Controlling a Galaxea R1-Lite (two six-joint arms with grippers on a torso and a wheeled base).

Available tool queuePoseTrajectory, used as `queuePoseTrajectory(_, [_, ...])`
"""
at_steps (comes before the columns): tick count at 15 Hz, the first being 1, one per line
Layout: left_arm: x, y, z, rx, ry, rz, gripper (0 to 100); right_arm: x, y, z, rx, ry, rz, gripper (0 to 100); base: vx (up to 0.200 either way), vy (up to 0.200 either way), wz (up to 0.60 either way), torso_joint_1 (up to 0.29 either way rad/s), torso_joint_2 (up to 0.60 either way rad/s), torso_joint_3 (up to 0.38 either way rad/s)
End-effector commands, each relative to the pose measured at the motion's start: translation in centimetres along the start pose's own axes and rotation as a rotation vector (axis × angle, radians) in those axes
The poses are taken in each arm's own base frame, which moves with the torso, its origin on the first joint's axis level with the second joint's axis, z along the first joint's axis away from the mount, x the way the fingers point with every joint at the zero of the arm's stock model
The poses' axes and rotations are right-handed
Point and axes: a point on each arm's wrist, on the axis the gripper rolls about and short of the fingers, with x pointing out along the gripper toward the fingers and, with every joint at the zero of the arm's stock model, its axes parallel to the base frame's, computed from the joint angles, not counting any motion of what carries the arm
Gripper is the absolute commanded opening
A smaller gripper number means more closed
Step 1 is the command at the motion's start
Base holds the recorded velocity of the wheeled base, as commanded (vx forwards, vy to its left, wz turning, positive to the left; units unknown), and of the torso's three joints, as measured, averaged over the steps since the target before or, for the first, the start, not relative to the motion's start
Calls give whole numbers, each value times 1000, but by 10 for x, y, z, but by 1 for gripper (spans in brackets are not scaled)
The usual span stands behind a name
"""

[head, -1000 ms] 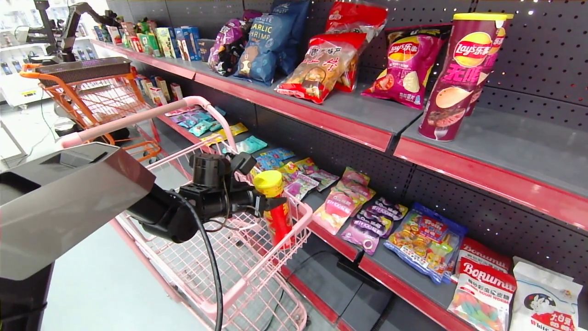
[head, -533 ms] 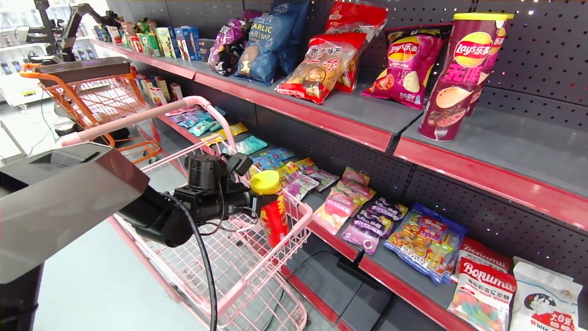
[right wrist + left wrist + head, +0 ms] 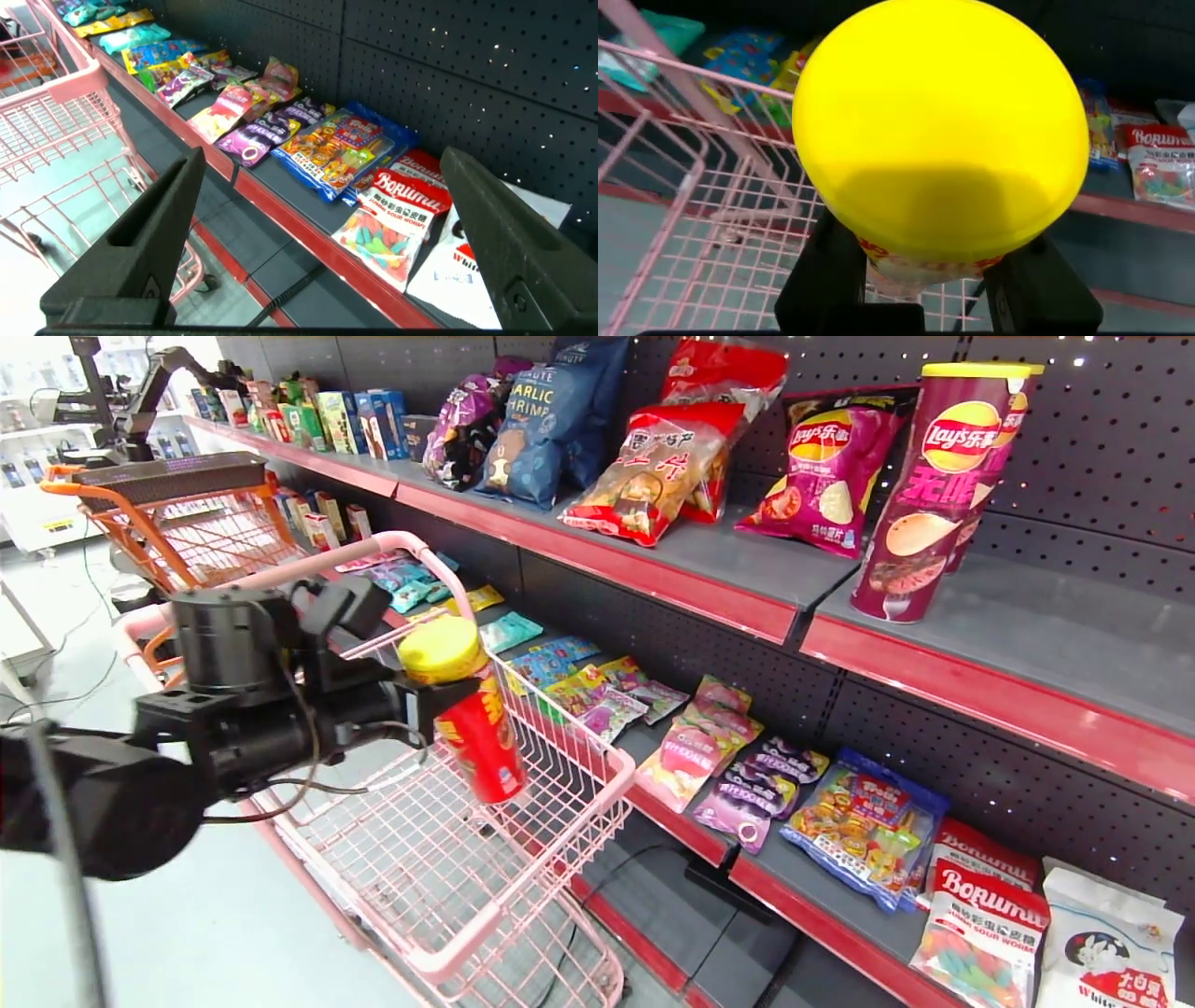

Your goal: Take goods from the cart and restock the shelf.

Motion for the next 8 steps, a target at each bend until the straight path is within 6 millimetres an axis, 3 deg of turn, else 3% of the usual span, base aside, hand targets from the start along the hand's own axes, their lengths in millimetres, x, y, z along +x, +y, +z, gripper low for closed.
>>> queuePoseTrajectory(1, [-140, -34, 34, 35, -151, 106, 0, 0, 0, 0, 0, 1, 1, 100, 0, 0, 0, 0, 0, 0])
queuePoseTrajectory(3, [-204, -60, 30, 46, -175, 113, 0, 0, 0, 0, 1, 1, 1, 100, 0, 0, 0, 0, 0, 0])
queuePoseTrajectory(5, [-252, -81, 17, 62, -220, 119, 0, 0, 0, 0, 3, 1, 1, 100, 0, 0, 0, 0, 0, 0])
queuePoseTrajectory(8, [-294, -100, -12, 85, -278, 127, 0, 0, 0, 0, 6, -1, 1, 100, 0, 0, 0, 0, 0, 0])
